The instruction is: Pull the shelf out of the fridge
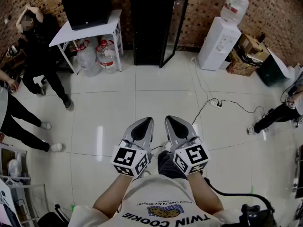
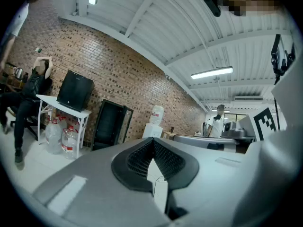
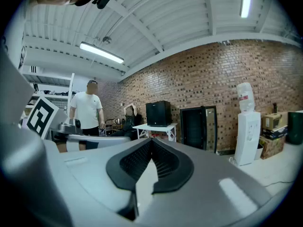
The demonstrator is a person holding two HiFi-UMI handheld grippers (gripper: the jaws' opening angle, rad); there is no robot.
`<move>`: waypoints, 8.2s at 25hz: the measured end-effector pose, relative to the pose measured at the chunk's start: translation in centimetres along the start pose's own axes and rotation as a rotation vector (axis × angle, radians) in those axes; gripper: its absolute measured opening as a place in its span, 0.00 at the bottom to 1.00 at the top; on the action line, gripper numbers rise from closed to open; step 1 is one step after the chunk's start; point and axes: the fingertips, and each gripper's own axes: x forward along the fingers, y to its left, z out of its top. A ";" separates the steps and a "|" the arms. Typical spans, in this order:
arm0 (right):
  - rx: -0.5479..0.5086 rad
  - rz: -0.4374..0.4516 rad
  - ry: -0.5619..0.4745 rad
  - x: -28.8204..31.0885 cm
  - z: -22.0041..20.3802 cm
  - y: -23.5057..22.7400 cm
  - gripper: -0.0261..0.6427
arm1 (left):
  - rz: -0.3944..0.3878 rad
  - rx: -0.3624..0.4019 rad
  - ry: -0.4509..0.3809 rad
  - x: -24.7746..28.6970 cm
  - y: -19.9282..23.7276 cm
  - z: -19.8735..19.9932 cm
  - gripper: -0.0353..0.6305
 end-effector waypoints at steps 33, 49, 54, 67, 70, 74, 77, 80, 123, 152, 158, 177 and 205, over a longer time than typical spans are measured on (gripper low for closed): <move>0.102 0.091 -0.060 18.0 5.1 -25.9 0.03 | 0.077 0.075 0.089 32.1 6.9 5.1 0.03; 0.052 0.086 0.004 34.5 5.3 -31.4 0.03 | 0.078 0.003 0.060 43.0 20.6 6.4 0.03; 0.047 0.061 0.024 42.1 6.6 -32.8 0.03 | 0.051 -0.012 0.060 47.2 26.9 8.9 0.03; 0.061 0.023 0.049 54.8 8.9 -34.2 0.03 | 0.009 -0.066 0.024 52.8 37.5 13.6 0.03; 0.062 0.026 0.047 56.7 8.9 -34.6 0.03 | 0.000 -0.075 0.018 53.6 38.8 13.9 0.03; 0.050 0.029 0.053 59.2 8.5 -35.7 0.03 | 0.006 -0.071 0.011 54.8 40.5 14.1 0.03; 0.073 0.030 0.038 61.4 8.1 -37.1 0.03 | 0.017 -0.055 0.016 56.0 42.1 14.1 0.03; 0.135 0.048 -0.024 64.0 8.2 -38.5 0.03 | 0.026 -0.030 0.025 57.7 44.0 14.3 0.03; 1.302 -0.273 -0.329 96.3 -15.4 -64.3 0.29 | -0.080 -0.037 0.284 79.7 62.2 9.2 0.04; 1.439 -0.189 -0.455 99.9 -14.2 -66.3 0.07 | -0.003 -0.052 0.304 80.2 65.2 8.8 0.04; 1.390 -0.196 -0.419 98.0 -13.4 -65.2 0.07 | -0.013 -0.046 0.295 79.8 64.4 9.0 0.04; 1.414 -0.152 -0.382 88.3 -11.6 -59.2 0.08 | -0.031 -0.058 0.202 77.5 60.6 10.9 0.03; 1.350 0.041 -0.530 73.0 0.5 -48.4 0.08 | -0.021 -0.043 -0.021 61.7 55.2 19.2 0.03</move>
